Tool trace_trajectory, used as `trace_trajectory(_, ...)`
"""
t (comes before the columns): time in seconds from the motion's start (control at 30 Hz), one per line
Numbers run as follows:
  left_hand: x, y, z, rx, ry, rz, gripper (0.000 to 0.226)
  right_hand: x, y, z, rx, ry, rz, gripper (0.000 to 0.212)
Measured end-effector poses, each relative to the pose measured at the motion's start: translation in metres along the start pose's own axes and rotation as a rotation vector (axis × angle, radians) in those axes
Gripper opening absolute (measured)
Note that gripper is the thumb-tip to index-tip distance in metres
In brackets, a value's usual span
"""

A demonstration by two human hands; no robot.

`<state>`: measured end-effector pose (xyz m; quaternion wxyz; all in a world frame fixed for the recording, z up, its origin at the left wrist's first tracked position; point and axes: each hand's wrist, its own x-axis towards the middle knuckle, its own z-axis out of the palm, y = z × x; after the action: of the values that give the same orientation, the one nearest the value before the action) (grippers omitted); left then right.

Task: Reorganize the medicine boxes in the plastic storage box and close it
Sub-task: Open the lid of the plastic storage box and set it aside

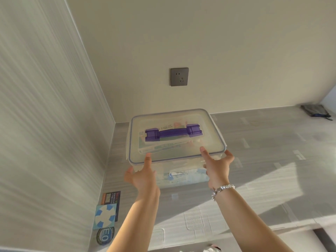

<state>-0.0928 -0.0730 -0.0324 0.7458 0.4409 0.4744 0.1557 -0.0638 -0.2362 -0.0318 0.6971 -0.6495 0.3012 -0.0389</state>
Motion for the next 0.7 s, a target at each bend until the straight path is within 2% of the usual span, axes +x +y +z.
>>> trace_trajectory(0.1,0.019,0.01,-0.01,0.231,0.024,0.179,0.084,0.012,-0.005,-0.009,-0.209,0.047,-0.061,0.093)
trace_trajectory(0.2,0.036,0.02,-0.013,0.363,-0.088,0.239,0.076,0.03,-0.009,-0.015,-0.292,0.006,-0.088,0.09)
trace_trajectory(0.27,0.041,0.026,-0.013,0.349,-0.169,0.236,0.073,0.037,-0.012,-0.016,-0.252,-0.077,-0.086,0.079)
trace_trajectory(0.37,0.044,0.029,-0.013,0.319,-0.236,0.261,0.069,0.038,-0.012,-0.017,-0.168,-0.106,-0.146,0.053)
trace_trajectory(0.4,0.043,0.031,-0.013,0.31,-0.238,0.271,0.07,0.038,-0.012,-0.016,-0.142,-0.107,-0.157,0.055)
trace_trajectory(0.5,0.038,0.036,-0.01,0.266,-0.25,0.372,0.066,0.038,-0.016,-0.017,-0.092,-0.122,-0.16,0.078)
trace_trajectory(0.57,0.034,0.045,-0.004,0.28,-0.26,0.483,0.053,0.041,-0.024,-0.02,-0.075,-0.116,-0.179,0.085)
trace_trajectory(0.63,0.03,0.053,0.002,0.327,-0.295,0.583,0.044,0.042,-0.034,-0.025,-0.034,-0.11,-0.237,0.079)
trace_trajectory(0.7,0.023,0.057,0.015,0.335,-0.345,0.574,0.064,0.043,-0.046,-0.033,0.045,-0.116,-0.301,0.065)
